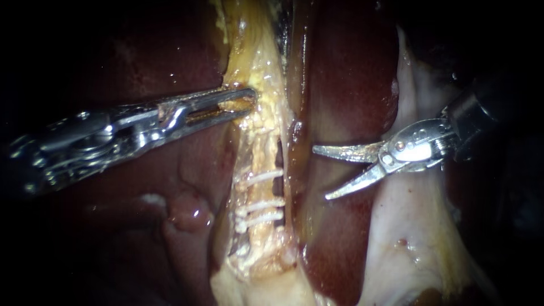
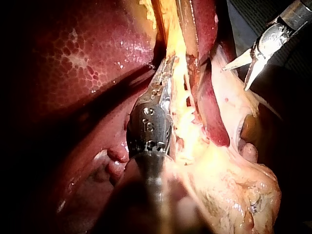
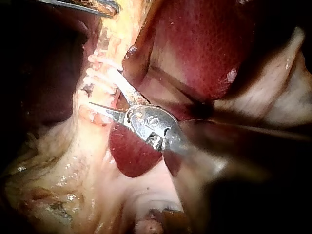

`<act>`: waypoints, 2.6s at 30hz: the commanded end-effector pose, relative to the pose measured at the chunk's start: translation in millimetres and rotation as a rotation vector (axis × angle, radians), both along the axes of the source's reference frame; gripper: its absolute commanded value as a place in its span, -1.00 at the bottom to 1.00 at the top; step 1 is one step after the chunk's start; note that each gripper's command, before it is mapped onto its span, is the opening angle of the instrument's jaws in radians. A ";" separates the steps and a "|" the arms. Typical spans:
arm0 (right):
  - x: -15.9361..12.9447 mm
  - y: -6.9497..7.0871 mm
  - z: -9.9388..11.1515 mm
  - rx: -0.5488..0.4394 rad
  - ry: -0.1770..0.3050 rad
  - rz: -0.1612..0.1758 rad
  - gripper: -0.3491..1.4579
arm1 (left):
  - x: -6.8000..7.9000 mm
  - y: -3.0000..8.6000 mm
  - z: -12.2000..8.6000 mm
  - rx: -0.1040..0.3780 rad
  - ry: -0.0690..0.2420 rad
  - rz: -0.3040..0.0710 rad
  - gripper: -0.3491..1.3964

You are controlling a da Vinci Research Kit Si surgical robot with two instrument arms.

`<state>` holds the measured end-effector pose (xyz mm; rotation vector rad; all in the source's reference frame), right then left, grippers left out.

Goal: Go to the cutting position left tube

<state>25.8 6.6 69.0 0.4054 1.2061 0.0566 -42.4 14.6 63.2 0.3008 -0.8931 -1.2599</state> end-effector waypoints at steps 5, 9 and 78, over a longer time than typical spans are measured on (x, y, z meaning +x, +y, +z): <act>0.0 -0.4 0.4 -0.001 -0.004 -0.016 0.97 | 0.6 0.4 -0.6 0.004 -0.003 0.004 -1.00; 0.4 -1.5 1.4 0.003 -0.010 -0.050 0.99 | 2.3 1.6 -2.6 0.010 -0.010 0.002 -1.00; 16.1 -5.5 6.7 0.380 0.134 -0.257 0.86 | 6.2 3.1 -10.4 -0.033 -0.042 -0.070 -1.00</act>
